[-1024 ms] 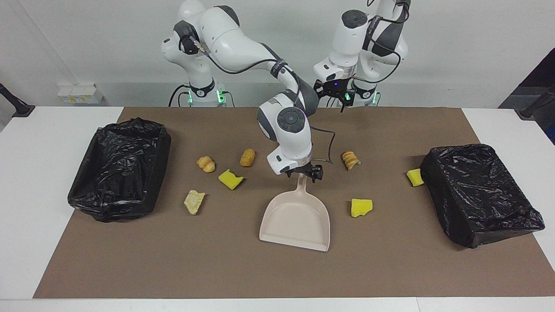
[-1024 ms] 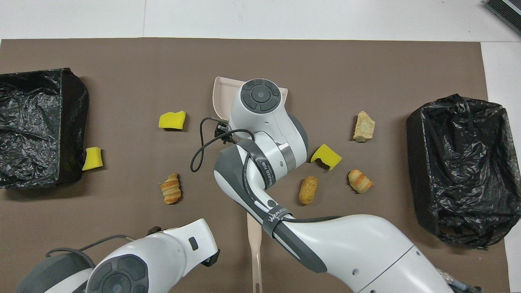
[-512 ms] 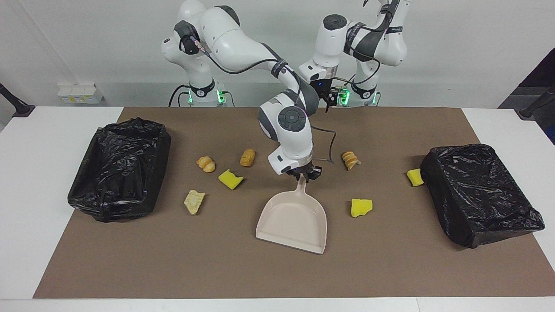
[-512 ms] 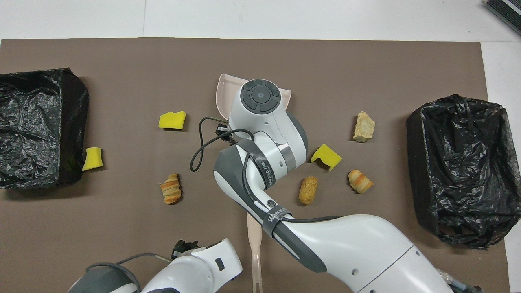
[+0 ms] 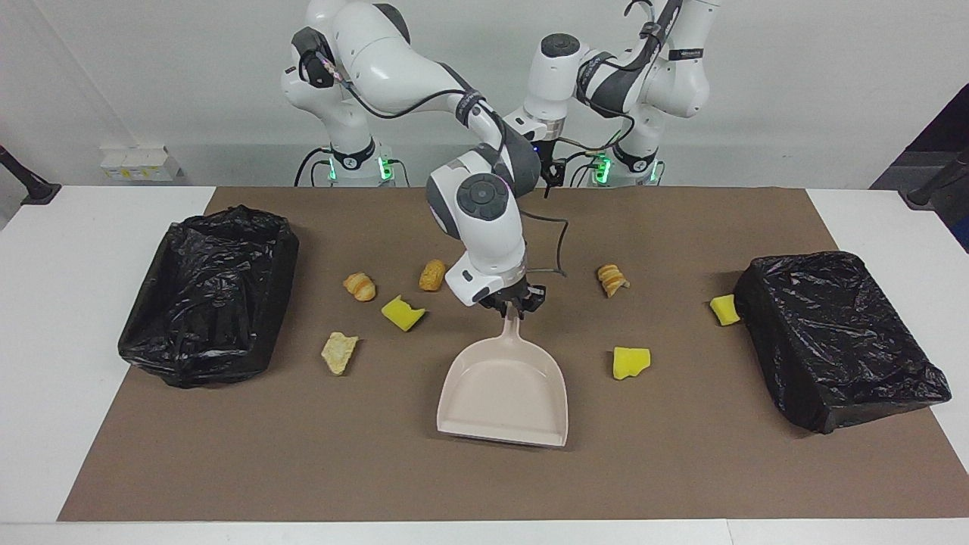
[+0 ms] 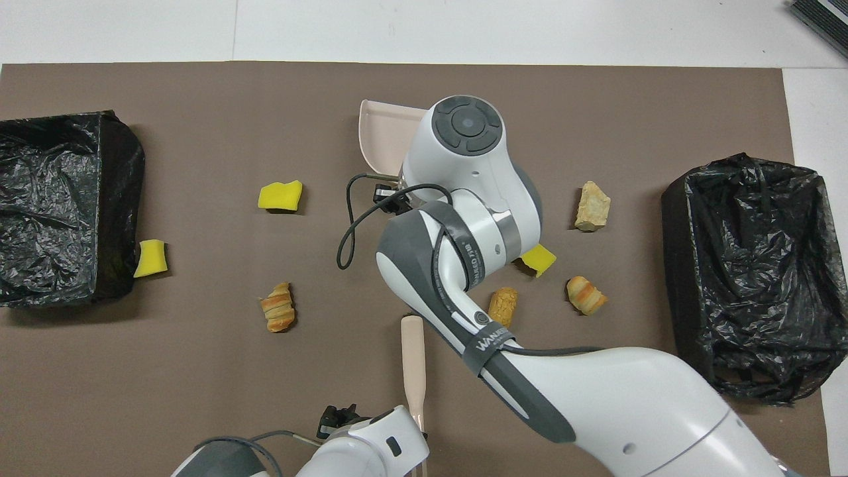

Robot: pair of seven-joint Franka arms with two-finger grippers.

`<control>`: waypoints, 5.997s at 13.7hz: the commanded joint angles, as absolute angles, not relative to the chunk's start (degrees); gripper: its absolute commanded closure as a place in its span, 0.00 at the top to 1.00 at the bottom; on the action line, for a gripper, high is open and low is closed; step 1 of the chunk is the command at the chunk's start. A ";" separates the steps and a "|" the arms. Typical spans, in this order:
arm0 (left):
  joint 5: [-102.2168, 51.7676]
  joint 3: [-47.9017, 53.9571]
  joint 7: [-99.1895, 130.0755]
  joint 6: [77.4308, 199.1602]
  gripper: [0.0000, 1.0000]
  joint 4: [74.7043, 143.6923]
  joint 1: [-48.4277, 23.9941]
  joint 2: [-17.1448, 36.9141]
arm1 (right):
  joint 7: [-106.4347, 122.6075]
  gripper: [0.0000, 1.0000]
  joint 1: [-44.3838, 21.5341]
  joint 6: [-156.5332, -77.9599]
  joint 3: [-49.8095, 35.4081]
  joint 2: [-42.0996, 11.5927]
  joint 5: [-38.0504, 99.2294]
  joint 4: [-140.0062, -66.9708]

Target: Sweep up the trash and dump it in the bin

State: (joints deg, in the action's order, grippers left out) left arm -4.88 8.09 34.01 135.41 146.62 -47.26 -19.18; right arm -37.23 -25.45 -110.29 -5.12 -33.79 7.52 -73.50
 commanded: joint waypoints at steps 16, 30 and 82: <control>-5.19 9.41 43.95 141.07 0.00 143.70 -51.77 -8.09 | 63.95 0.00 -4.66 -84.19 -5.54 -14.50 -11.23 -83.92; 1.93 9.23 40.27 115.32 0.00 125.60 -24.72 -8.09 | 51.71 0.00 -14.67 -97.11 -5.62 -14.15 -11.95 -94.65; -0.08 9.76 4.83 127.97 0.00 122.52 -16.59 5.71 | 47.46 0.00 -24.08 -113.03 -5.71 -18.98 -7.56 -103.89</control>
State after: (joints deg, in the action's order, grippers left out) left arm 1.96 10.55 6.94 127.38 122.28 -13.27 6.20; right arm 49.54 -24.27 -111.05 -5.50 -19.51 -7.72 -102.41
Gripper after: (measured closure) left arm 0.736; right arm 0.678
